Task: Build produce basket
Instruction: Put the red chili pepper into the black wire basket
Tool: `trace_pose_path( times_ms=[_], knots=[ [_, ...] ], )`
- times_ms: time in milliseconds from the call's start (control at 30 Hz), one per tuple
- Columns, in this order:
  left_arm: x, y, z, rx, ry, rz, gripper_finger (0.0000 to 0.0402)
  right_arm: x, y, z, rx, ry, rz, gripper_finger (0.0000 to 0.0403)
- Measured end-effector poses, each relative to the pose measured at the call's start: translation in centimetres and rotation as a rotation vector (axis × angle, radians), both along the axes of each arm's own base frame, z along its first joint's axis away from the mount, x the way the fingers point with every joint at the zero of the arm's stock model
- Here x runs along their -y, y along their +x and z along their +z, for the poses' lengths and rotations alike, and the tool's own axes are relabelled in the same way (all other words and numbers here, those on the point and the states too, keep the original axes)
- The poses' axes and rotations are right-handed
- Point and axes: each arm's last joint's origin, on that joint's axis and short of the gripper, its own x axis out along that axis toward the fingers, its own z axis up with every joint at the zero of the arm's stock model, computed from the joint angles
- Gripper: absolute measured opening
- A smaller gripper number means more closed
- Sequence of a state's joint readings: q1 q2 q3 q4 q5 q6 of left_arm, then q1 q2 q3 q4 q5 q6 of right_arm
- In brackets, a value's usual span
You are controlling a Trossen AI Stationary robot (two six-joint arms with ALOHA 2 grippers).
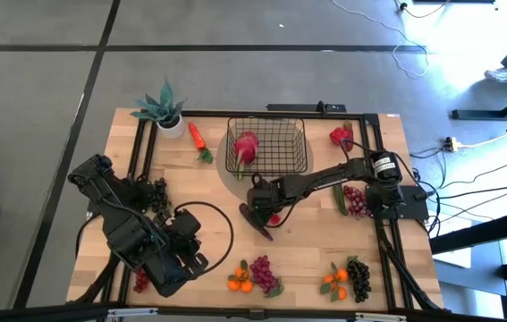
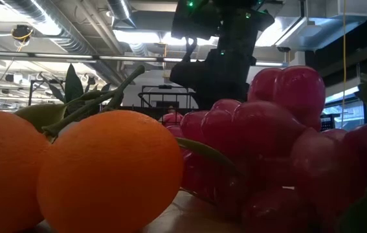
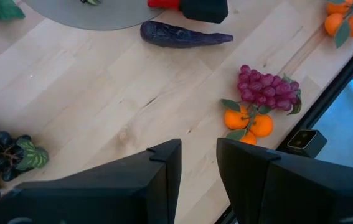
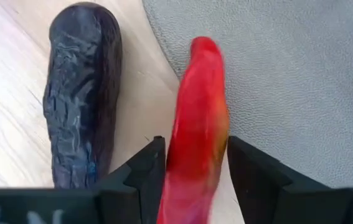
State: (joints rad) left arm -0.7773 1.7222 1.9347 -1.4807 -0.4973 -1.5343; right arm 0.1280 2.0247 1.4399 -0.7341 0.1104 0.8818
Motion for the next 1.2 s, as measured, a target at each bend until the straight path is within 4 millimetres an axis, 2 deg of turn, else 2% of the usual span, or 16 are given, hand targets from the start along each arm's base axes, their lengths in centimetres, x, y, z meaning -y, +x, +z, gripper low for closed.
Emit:
trace_pose_path(
  times_ms=[133,300,400,500,633,733,933,1100,1200],
  knots=[
    [0.0,0.0,0.0,0.000,0.000,0.000,0.0090,0.0,0.0,-0.5,-0.015,-0.003,0.000,0.0159],
    [0.0,0.0,0.0,0.000,0.000,0.000,0.0090,-0.1,0.1,-2.2,-0.084,0.011,0.028,0.0159],
    [0.0,0.0,0.0,0.000,0.000,-0.001,0.0090,-0.1,0.1,-2.4,-0.092,0.009,0.066,0.0154],
    [0.0,0.0,0.0,0.000,0.000,-0.001,0.0090,-0.1,0.1,-2.3,-0.089,0.004,0.086,0.0132],
    [0.0,0.0,0.0,0.000,0.000,-0.001,0.0090,-0.1,0.1,-2.1,-0.090,0.004,0.123,0.0080],
    [0.0,0.0,0.0,0.000,0.000,-0.001,0.0090,-0.3,0.3,-1.7,-0.083,0.004,0.162,0.0072],
    [0.0,0.0,0.0,0.000,0.000,-0.001,0.0090,-0.9,0.9,0.6,-0.094,0.032,0.228,0.0072],
    [0.0,0.0,0.0,0.000,0.001,-0.001,0.0090,-1.7,1.5,4.3,-0.102,0.014,0.303,0.0072],
    [0.0,0.0,0.0,0.012,0.012,0.004,0.0090,-2.2,1.8,7.2,-0.096,-0.006,0.339,0.0072]
  ],
)
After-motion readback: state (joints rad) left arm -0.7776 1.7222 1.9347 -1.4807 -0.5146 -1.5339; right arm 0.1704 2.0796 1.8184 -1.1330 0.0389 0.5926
